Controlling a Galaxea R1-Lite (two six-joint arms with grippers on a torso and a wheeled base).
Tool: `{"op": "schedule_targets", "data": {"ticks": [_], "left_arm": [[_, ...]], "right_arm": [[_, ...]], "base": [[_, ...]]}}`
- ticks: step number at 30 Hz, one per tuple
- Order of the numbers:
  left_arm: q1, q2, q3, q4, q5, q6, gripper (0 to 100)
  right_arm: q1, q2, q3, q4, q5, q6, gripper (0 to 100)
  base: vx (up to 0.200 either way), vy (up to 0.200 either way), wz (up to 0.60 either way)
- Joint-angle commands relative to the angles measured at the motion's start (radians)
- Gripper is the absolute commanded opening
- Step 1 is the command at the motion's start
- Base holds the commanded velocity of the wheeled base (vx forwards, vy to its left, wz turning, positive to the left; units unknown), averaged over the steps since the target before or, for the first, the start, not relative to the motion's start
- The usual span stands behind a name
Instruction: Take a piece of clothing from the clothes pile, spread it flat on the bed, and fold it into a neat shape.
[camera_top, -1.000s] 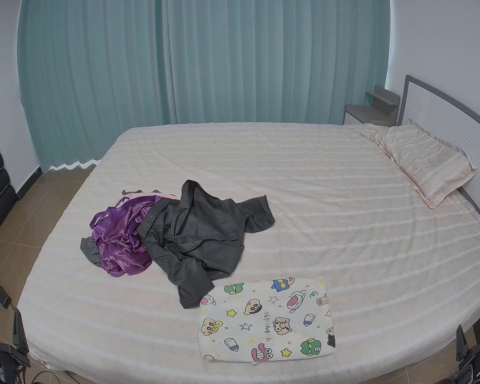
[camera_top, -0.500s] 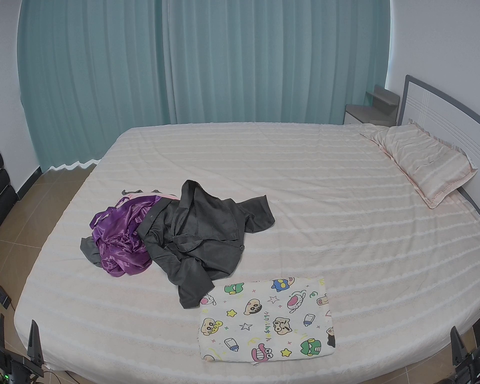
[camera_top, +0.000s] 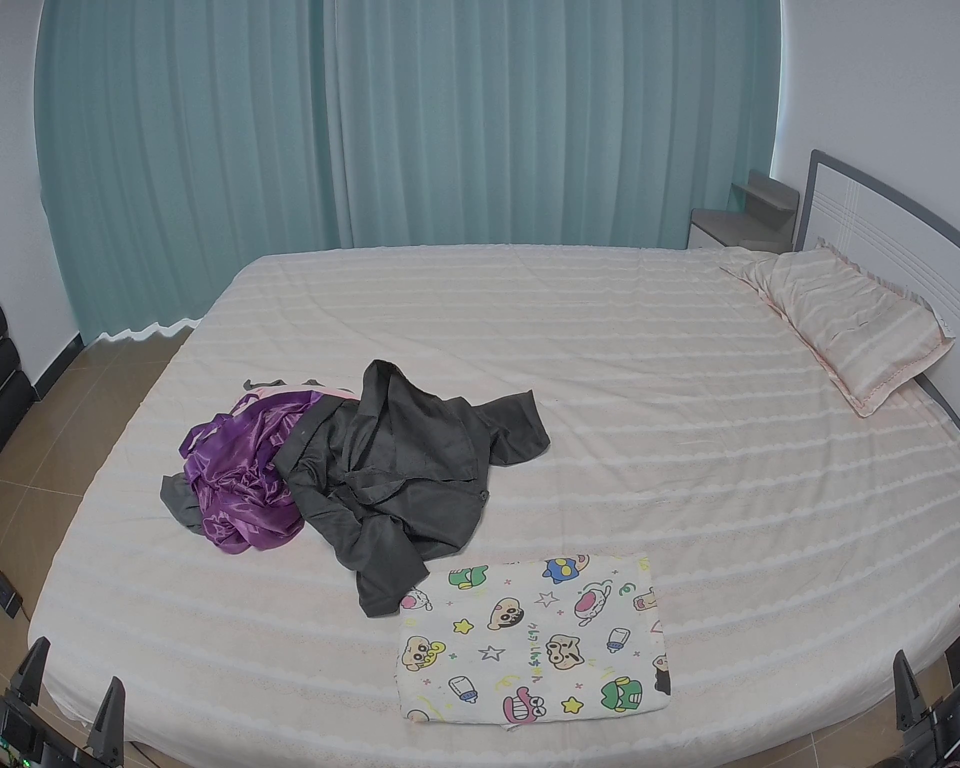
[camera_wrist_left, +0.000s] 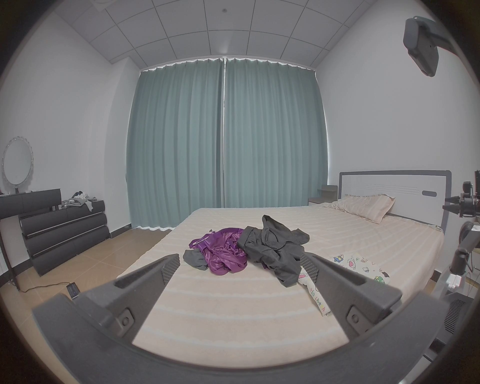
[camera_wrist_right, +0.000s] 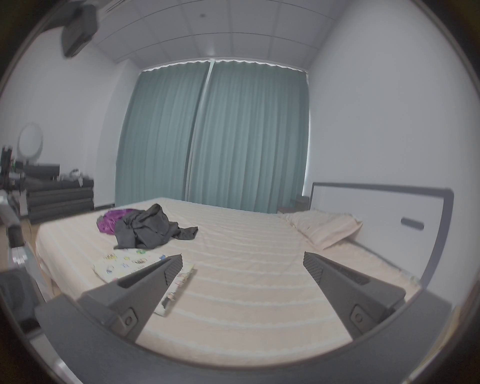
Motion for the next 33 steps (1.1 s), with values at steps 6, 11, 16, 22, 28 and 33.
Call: {"op": "schedule_targets", "data": {"ticks": [6,11,16,22,28,33], "left_arm": [[-0.001,-0.011,0.016,0.000,0.001,-0.021,100],[-0.001,-0.011,0.016,-0.002,0.001,-0.021,100],[-0.001,-0.011,0.016,-0.002,0.003,-0.013,100],[-0.001,-0.011,0.016,-0.002,0.001,-0.010,100],[-0.001,-0.011,0.016,-0.002,0.000,-0.007,100],[-0.001,-0.011,0.016,-0.002,0.000,-0.007,100]], "right_arm": [[0.001,-0.010,-0.024,0.084,-0.005,0.260,100],[-0.001,-0.010,0.020,-0.034,-0.195,0.237,100],[-0.001,-0.010,0.032,-0.060,-0.261,0.069,100],[-0.001,-0.008,0.037,-0.031,-0.036,0.186,100],[-0.001,-0.008,0.026,0.028,-0.026,0.172,100],[0.001,-0.010,0.029,0.021,-0.016,0.175,100]], "base": [[0.000,0.000,0.00],[0.000,0.000,0.00],[0.000,0.000,0.00],[0.000,0.000,0.00],[0.000,0.000,0.00],[0.000,0.000,0.00]]}}
